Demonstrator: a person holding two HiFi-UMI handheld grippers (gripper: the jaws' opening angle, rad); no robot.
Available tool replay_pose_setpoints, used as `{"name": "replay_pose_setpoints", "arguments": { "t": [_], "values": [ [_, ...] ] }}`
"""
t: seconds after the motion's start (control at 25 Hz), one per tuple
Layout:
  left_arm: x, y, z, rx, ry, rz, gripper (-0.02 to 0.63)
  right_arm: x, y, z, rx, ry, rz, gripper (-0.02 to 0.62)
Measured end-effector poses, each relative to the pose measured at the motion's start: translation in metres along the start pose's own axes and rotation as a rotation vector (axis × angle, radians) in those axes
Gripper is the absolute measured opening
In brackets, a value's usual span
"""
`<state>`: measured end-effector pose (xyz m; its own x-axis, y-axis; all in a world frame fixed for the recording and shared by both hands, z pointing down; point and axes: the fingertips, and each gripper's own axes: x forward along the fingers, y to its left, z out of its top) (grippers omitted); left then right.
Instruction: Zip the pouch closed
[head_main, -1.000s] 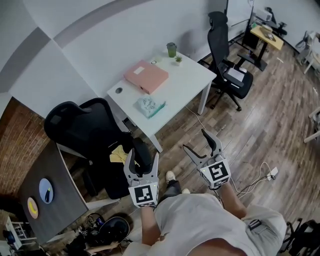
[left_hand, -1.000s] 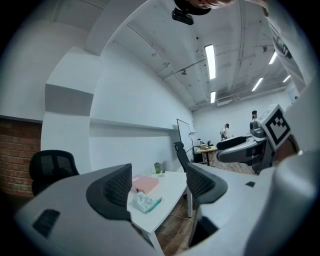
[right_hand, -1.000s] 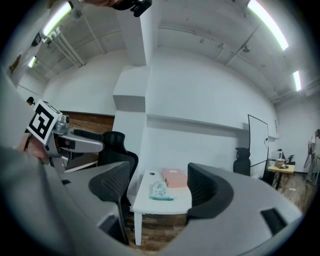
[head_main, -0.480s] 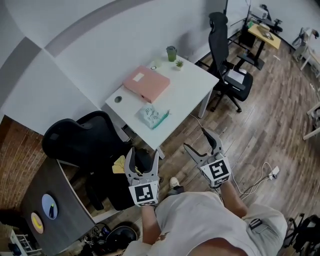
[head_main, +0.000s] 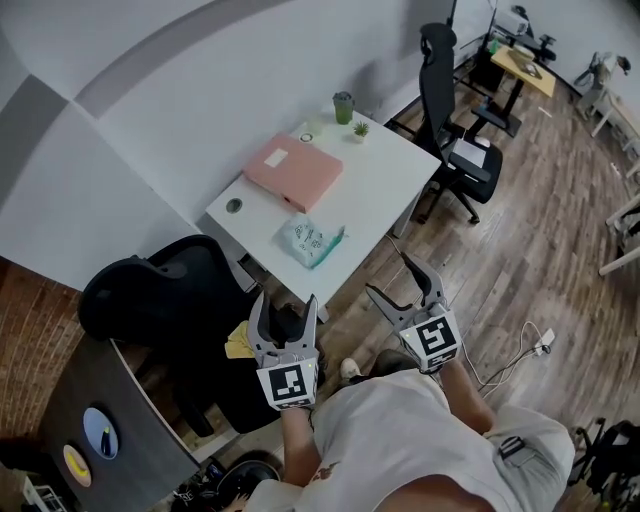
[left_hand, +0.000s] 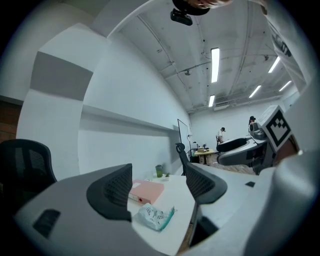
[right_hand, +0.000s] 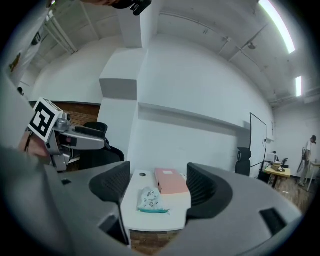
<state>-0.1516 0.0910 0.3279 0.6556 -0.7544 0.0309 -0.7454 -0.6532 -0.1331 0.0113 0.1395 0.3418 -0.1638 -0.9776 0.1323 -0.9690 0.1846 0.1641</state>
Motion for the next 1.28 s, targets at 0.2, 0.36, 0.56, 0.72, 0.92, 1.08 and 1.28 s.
{"name": "replay_pose_setpoints", "arguments": {
  "t": [0.2,0.36,0.56,0.72,0.92,1.08,1.28],
  "values": [
    [0.024,0.013,-0.009,-0.015,0.000,-0.013,0.332,0.022,-0.009,-0.003,-0.007,0.010,-0.016,0.356],
    [0.046,0.018,-0.011,-0.028,-0.002,-0.015,0.331,0.039,-0.023,-0.007,-0.001,0.014,-0.025,0.354],
    [0.073,0.027,-0.018,-0.010,0.011,0.004,0.330,0.068,-0.038,-0.013,0.005,0.017,0.000,0.351],
    [0.100,0.036,-0.023,-0.023,0.021,0.038,0.328,0.100,-0.056,-0.014,0.003,0.017,0.033,0.351],
    [0.135,0.045,-0.032,-0.029,0.054,0.099,0.327,0.140,-0.078,-0.022,0.004,0.030,0.114,0.350],
    [0.158,0.051,-0.039,-0.039,0.085,0.165,0.327,0.171,-0.095,-0.030,-0.002,0.049,0.193,0.348],
    [0.184,0.054,-0.050,-0.068,0.130,0.260,0.327,0.209,-0.116,-0.034,-0.007,0.050,0.293,0.345]
  ]
}}
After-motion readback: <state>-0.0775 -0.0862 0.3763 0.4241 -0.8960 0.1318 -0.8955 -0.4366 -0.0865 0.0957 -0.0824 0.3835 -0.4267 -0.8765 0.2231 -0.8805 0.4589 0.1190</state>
